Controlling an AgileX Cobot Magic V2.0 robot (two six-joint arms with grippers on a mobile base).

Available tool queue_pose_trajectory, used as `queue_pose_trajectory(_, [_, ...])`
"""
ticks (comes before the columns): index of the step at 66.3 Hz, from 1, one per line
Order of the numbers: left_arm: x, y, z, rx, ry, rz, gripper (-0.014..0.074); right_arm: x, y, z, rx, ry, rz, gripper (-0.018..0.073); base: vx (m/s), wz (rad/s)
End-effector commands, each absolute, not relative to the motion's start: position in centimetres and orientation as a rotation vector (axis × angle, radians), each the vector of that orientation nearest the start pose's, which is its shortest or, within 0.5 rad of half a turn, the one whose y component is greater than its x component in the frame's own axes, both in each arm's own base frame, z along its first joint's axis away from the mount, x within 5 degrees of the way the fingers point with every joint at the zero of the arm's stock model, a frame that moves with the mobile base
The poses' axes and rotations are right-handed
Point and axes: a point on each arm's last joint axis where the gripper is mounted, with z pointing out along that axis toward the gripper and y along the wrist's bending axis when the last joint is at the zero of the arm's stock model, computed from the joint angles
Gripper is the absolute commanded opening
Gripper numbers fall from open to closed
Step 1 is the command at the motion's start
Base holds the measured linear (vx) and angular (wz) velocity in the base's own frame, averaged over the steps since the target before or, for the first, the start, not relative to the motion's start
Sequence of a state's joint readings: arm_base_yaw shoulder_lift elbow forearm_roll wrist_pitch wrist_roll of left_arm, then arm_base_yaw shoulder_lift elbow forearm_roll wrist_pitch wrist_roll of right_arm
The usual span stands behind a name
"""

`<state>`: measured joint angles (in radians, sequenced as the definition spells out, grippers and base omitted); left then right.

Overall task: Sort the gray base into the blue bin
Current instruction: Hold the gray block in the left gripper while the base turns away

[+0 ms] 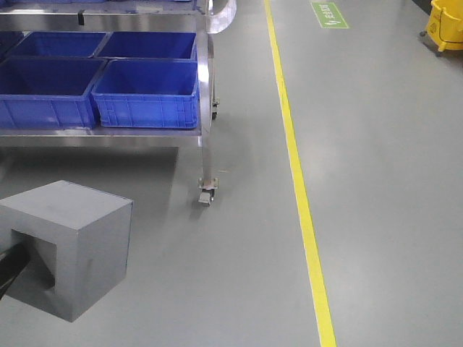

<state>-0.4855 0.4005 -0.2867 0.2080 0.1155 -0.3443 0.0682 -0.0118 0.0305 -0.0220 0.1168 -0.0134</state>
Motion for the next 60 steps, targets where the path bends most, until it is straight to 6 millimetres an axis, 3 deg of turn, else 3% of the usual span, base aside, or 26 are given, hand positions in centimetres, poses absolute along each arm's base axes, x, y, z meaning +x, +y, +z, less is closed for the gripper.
queue_pose_trajectory(1, [8.57, -4.57, 29.19, 0.275, 1.573, -0.495, -0.0006, 5.64, 0.35, 19.60, -0.088, 1.541, 0.008, -0.0009, 0.43, 0.03])
queue_pose_trajectory(44, [8.57, -4.57, 29.19, 0.275, 1.573, -0.495, -0.0006, 5.64, 0.35, 19.60, -0.088, 1.541, 0.008, -0.0009, 0.39, 0.07])
queue_pose_trajectory(60, [8.57, -4.57, 29.19, 0.275, 1.573, -0.495, -0.0006, 5.64, 0.35, 19.60, -0.088, 1.541, 0.008, -0.0009, 0.32, 0.33])
